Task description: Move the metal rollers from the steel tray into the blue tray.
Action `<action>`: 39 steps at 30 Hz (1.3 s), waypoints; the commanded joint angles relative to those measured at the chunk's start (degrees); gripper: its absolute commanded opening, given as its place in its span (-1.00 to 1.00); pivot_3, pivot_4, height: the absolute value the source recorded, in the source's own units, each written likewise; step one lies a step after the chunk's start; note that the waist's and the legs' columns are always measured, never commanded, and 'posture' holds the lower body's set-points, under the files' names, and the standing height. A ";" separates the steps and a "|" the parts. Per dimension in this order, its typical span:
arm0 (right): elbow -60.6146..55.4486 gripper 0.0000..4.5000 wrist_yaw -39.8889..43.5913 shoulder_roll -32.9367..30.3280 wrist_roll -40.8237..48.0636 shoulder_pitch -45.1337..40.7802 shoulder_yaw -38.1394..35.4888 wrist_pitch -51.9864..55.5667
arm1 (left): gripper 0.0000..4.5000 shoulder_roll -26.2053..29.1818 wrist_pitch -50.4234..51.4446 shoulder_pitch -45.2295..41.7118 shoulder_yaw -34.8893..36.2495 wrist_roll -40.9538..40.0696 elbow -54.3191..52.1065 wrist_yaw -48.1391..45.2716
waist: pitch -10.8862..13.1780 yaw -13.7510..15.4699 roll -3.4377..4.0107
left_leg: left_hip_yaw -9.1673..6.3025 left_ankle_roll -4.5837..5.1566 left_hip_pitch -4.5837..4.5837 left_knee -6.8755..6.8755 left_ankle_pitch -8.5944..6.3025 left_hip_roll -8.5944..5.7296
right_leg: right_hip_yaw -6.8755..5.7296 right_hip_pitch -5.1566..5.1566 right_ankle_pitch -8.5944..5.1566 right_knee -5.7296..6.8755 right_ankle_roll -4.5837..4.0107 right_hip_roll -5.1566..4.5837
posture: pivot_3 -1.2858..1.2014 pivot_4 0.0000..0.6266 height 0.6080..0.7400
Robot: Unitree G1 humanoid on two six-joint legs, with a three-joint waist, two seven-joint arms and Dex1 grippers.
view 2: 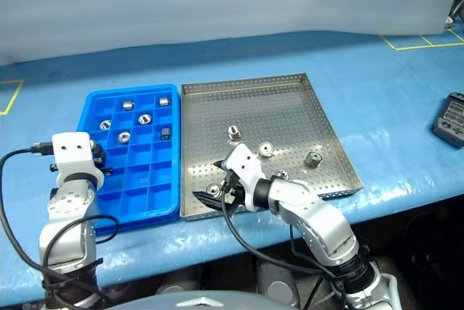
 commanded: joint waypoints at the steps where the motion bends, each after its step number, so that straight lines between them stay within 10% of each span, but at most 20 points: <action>1: -1.67 1.00 0.13 0.31 0.36 -0.04 -0.44 -1.14 | -0.25 -0.64 0.38 -0.25 1.30 0.42 0.01 1.10 | 0.00 0.01 0.00 | 0.00 0.00 0.01 0.00 0.00 0.00 | 0.00 0.00 0.00 0.00 0.00 0.00 | 0.03 -0.52 1.00; 7: -2.57 1.00 -0.68 0.18 0.30 1.13 -1.06 -0.78 | -0.25 -0.36 2.49 -0.46 0.92 1.11 2.55 1.18 | 0.00 -0.24 -0.01 | -0.01 0.00 0.03 0.00 0.00 0.01 | -0.02 0.03 -0.01 0.00 -0.01 0.01 | 0.00 -0.52 1.00; 16: -4.29 1.00 -2.72 -0.35 0.93 3.21 -4.10 0.08 | 0.98 -2.08 -3.55 -4.12 -1.47 -6.16 0.23 -5.72 | -0.02 -1.20 0.00 | -0.03 -0.01 0.16 0.01 0.00 0.01 | -0.05 0.19 -0.04 0.00 -0.05 0.01 | -0.01 -0.52 1.00; 30: -6.01 1.00 -3.91 -6.71 1.01 8.00 -11.53 1.38 | 0.99 24.65 -8.89 -10.77 -23.70 -17.38 2.70 -46.96 | 0.02 -3.39 0.04 | 0.07 0.01 0.13 -0.08 -0.01 0.08 | 0.02 0.09 -0.26 0.03 -0.39 0.07 | -0.06 -0.52 1.00; 39: -6.69 1.00 -5.47 -5.84 0.91 10.14 -11.19 1.39 | 0.99 32.07 -11.26 -18.01 -33.46 -16.12 6.50 -59.71 | 0.03 -4.23 0.02 | 0.13 0.04 -0.03 -0.09 -0.02 0.07 | 0.09 -0.08 -0.26 -0.01 -0.38 0.06 | -0.07 -0.52 1.00</action>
